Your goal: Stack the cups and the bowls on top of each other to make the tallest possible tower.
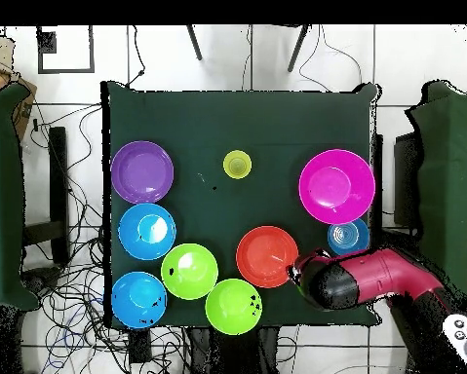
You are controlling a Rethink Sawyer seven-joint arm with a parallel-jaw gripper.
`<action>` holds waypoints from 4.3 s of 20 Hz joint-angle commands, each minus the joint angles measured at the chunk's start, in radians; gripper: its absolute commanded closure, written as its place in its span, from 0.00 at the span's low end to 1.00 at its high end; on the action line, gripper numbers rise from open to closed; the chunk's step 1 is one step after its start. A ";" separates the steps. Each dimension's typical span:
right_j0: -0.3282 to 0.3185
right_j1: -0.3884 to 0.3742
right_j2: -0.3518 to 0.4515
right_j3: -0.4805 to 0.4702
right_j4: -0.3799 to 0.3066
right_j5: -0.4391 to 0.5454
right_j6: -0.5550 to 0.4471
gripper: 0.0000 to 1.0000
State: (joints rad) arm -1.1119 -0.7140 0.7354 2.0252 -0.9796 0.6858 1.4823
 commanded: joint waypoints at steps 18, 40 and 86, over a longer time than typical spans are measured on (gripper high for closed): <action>0.136 0.109 -0.240 -0.058 -0.146 -0.096 0.124 0.00; 0.210 0.245 -0.437 -0.110 -0.176 -0.225 0.148 0.00; 0.231 0.179 -0.450 -0.045 -0.008 -0.381 0.097 0.00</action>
State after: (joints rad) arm -0.8867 -0.5720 0.2074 2.0104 -1.0255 0.3821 1.4878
